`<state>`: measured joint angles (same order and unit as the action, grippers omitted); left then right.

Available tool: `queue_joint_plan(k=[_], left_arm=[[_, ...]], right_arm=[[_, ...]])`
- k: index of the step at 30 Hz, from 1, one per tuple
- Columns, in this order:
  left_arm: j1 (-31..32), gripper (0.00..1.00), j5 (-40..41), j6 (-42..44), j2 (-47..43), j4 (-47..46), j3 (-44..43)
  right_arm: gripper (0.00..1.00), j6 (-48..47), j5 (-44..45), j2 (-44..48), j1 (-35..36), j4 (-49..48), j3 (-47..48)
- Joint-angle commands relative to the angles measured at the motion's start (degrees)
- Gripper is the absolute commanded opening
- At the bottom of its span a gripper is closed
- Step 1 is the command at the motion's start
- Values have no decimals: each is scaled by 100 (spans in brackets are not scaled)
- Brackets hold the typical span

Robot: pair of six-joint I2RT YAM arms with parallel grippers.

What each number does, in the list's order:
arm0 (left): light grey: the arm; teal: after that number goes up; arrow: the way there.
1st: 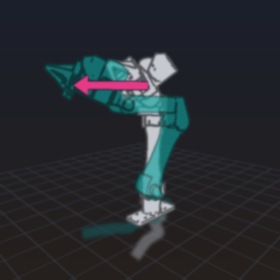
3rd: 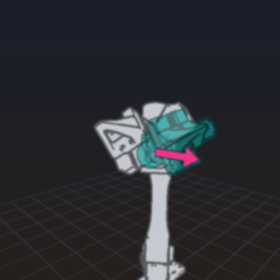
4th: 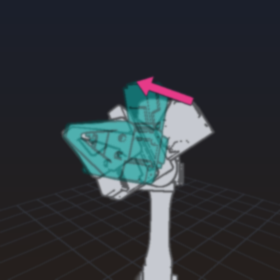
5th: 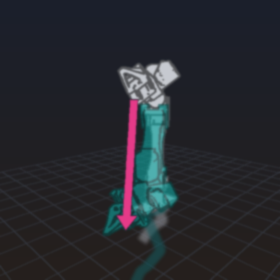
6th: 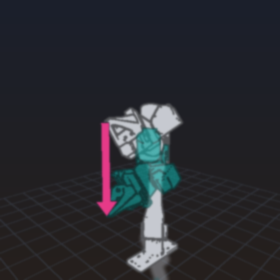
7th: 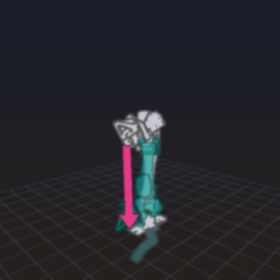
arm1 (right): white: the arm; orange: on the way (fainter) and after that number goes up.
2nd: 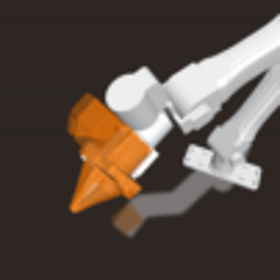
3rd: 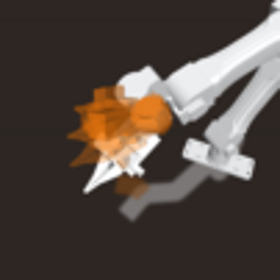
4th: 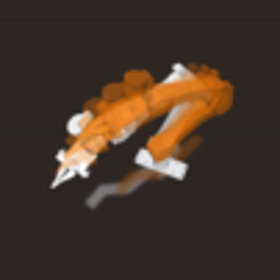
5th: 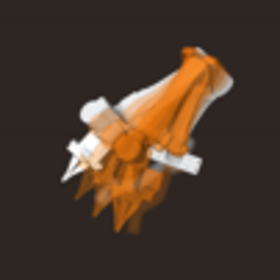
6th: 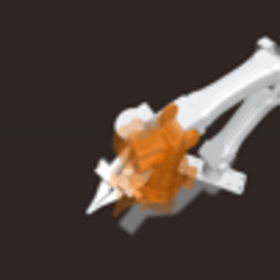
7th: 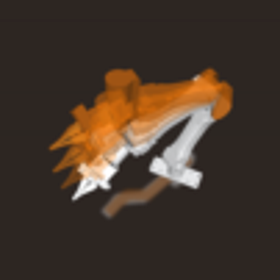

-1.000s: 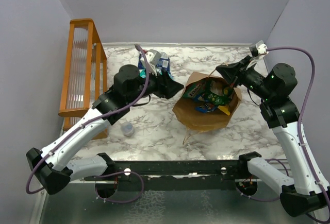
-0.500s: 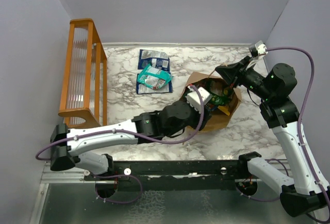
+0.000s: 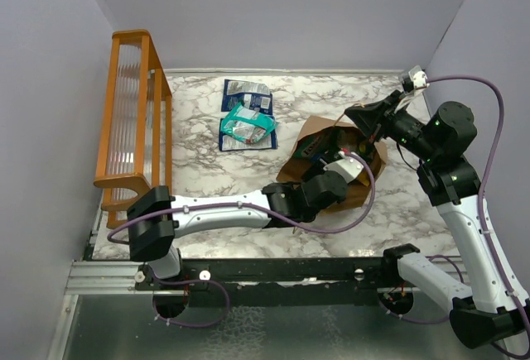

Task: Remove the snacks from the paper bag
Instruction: Take out the snack from the paper bag.

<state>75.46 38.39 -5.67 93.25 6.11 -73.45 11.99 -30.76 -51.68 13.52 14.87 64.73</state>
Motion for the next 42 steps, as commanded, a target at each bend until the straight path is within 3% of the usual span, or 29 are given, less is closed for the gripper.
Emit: queue_joint_plan(k=[1,11,16,25,28,31,42], left_arm=[[-150,44,400,394,351,-9,-272],[-683,43,193,629,904,-585,-167],[-985,55,95,689,1079,-865,-11],[-1576,68,-1061,1049,1131,-832,-158],[-1619,68,-958,1163,1349,-739,-374],[-1627,80,-847,1218,1551,-646,-678],[-1894,86,-778,1423,1862,-1160,-831]], right_arm=[[1,66,-143,27,2,-204,133],[1,65,-149,27,2,-172,184],[1,42,-144,5,-3,-105,260],[1,-2,-173,-64,2,-89,297],[1,16,-202,-84,0,-115,295],[1,2,-207,-103,2,-102,303],[1,-34,-206,-79,-3,-76,311]])
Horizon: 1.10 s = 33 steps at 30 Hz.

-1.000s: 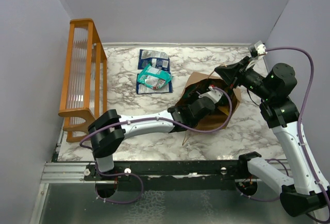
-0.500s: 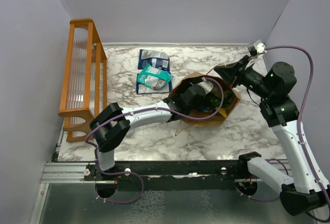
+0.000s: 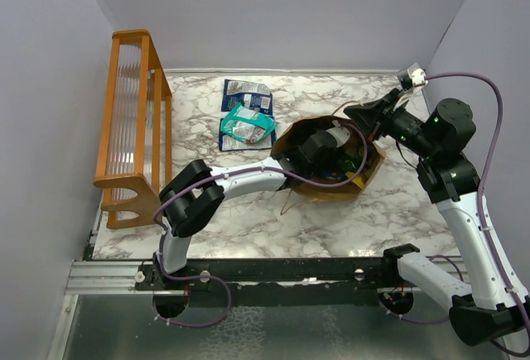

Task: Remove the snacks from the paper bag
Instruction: Take out the snack from the paper bag.

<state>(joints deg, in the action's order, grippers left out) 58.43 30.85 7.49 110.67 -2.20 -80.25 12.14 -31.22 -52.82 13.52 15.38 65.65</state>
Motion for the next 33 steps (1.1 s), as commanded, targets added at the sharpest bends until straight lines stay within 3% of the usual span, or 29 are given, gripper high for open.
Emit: queue_joint_plan(k=[1,7,18,21,26,29,33], left_arm=[[-216,86,-56,112,158,-302,-190],[-293,84,-502,-50,427,-264,-187],[-333,69,-1635,-616,629,-525,-32],[-333,56,-1694,-656,662,-494,-91],[-333,27,-1578,-695,475,-448,-75],[-325,2,-1524,-745,236,-435,12],[-324,0,-1580,-870,-187,-514,189]], right_arm=[[1,-41,-162,35,-1,-131,218],[1,-26,-174,56,-5,-141,202],[2,-54,-96,116,-1,-93,198],[1,-77,-88,122,2,-70,211],[1,-77,-75,134,1,-53,192],[1,-93,-56,152,-3,-59,177],[1,-89,-45,143,1,-81,150]])
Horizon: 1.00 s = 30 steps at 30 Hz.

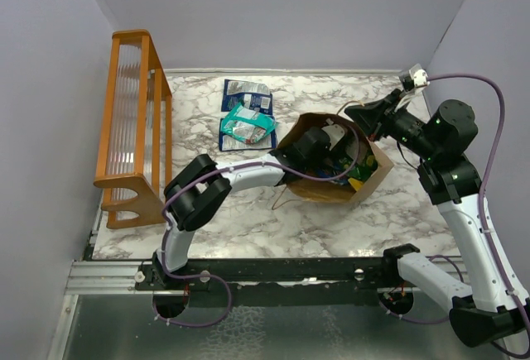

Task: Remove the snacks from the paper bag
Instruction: Take out the snack from the paper bag.

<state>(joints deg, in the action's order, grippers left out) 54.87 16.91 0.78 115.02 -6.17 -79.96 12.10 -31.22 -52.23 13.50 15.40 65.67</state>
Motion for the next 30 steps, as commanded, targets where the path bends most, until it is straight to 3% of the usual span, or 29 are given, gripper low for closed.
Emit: queue_joint_plan(k=[1,18,30], left_arm=[[32,0,-228,-245,-731,-136,204],[344,0,-866,-477,-2760,99,1215],[847,0,-1014,-308,-4127,760,1237]], right_arm=[[1,-87,-50,78,2,-81,152],[1,-113,-3,70,-1,-72,139],[1,-137,68,101,-1,-4,200]])
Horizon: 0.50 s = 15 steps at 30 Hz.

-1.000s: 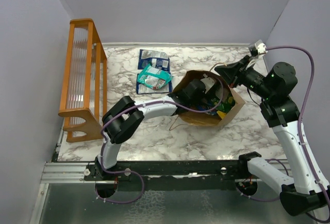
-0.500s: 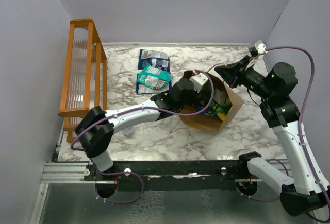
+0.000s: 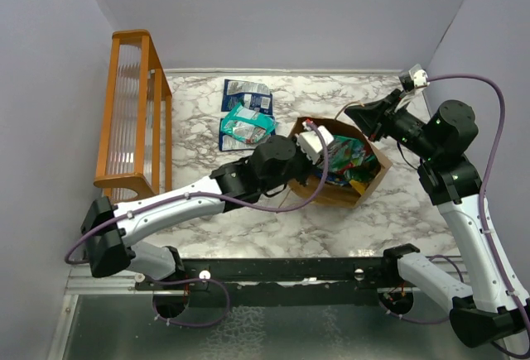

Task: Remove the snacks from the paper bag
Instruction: Take out the snack from the paper bag.

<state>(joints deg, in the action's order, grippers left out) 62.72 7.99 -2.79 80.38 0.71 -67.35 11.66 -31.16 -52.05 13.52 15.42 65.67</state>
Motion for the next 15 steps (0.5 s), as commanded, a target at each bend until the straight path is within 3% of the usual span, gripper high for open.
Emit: queue_joint_plan(k=[1,8,15], left_arm=[[66,0,-75,28,-813,129,14],[65,0,408,-155,-2043,657,198],[72,0,1639,-231,-3034,1443,-62]], right_arm=[[1,-98,62,78,1,-4,208],[1,-115,39,81,2,14,237],[1,-120,15,63,2,14,268]])
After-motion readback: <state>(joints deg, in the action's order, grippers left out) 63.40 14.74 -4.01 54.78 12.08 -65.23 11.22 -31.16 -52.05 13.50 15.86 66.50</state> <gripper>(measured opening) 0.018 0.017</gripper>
